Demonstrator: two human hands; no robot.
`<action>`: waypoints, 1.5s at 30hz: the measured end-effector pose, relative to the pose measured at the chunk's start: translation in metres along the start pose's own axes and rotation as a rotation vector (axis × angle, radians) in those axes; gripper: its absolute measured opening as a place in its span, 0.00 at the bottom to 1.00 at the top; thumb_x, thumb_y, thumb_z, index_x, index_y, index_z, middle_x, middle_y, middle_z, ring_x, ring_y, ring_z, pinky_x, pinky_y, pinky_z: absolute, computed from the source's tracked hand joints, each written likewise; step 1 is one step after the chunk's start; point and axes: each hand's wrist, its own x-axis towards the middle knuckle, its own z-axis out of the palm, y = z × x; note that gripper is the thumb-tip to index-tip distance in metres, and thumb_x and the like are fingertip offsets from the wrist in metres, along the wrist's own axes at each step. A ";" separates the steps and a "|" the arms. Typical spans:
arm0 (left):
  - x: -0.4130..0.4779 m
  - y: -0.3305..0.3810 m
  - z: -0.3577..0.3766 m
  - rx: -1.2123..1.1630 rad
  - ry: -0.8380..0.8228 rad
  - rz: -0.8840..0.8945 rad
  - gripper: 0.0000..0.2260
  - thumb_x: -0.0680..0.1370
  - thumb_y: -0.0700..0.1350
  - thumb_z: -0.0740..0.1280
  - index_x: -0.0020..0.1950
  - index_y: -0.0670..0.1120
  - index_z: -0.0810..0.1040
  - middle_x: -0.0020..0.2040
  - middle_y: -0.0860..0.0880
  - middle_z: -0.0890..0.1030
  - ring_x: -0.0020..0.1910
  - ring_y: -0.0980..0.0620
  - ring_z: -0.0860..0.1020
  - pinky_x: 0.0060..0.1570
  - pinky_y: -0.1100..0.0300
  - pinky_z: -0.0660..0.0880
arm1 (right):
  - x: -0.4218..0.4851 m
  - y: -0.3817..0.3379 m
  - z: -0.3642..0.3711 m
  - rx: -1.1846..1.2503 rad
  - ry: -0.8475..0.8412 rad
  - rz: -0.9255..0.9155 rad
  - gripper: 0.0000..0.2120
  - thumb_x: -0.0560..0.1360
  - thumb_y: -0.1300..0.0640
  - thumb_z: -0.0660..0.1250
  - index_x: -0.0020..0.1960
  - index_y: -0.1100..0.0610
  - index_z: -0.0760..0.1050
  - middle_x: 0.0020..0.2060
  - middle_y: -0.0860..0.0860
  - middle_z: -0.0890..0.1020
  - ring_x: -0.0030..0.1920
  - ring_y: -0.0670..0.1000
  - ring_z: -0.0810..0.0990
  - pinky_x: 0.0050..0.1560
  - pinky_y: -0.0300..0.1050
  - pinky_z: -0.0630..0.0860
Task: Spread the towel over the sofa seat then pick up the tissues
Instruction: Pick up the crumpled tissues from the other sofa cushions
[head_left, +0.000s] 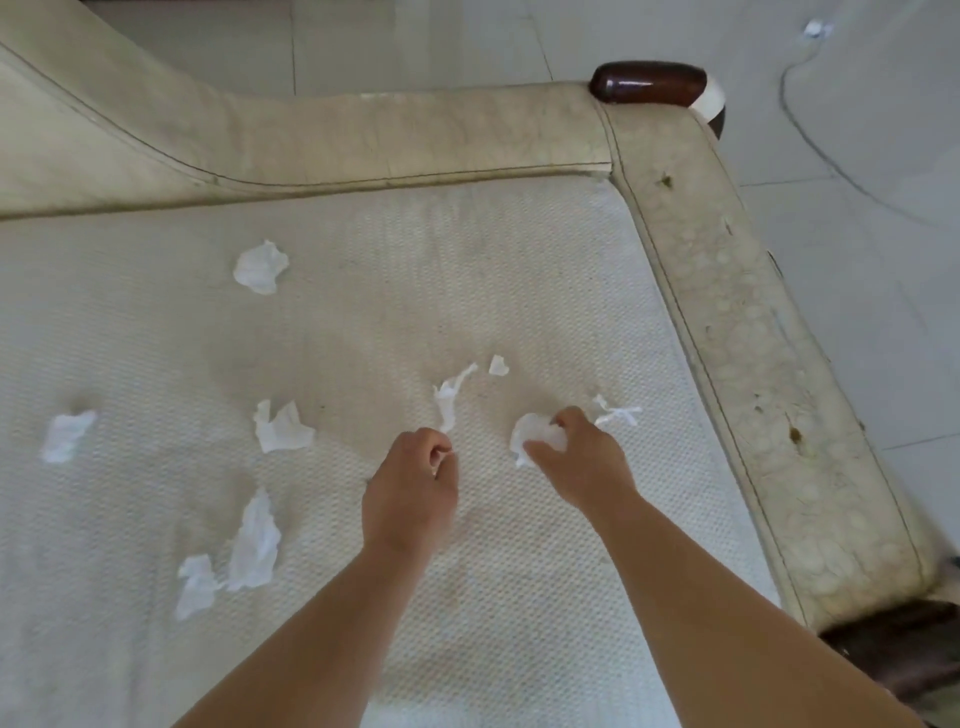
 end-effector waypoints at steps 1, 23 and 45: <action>0.006 0.003 0.001 0.016 0.010 -0.004 0.08 0.77 0.47 0.64 0.56 0.49 0.76 0.54 0.52 0.76 0.49 0.49 0.78 0.50 0.54 0.74 | -0.001 -0.001 0.006 -0.059 -0.026 -0.062 0.15 0.74 0.45 0.64 0.55 0.53 0.72 0.49 0.53 0.81 0.51 0.57 0.79 0.51 0.48 0.74; 0.082 0.084 0.059 0.215 -0.101 -0.113 0.13 0.80 0.52 0.57 0.55 0.45 0.76 0.55 0.44 0.80 0.55 0.43 0.76 0.51 0.55 0.69 | 0.030 0.055 -0.036 0.591 0.121 0.021 0.04 0.74 0.60 0.63 0.42 0.53 0.72 0.34 0.51 0.82 0.32 0.49 0.80 0.28 0.41 0.74; 0.032 -0.092 -0.082 -0.033 0.308 -0.154 0.09 0.78 0.49 0.63 0.56 0.47 0.73 0.41 0.46 0.81 0.44 0.44 0.79 0.42 0.57 0.71 | 0.050 -0.072 0.027 0.292 0.165 -0.026 0.10 0.74 0.53 0.65 0.53 0.55 0.70 0.43 0.56 0.80 0.43 0.58 0.78 0.42 0.45 0.70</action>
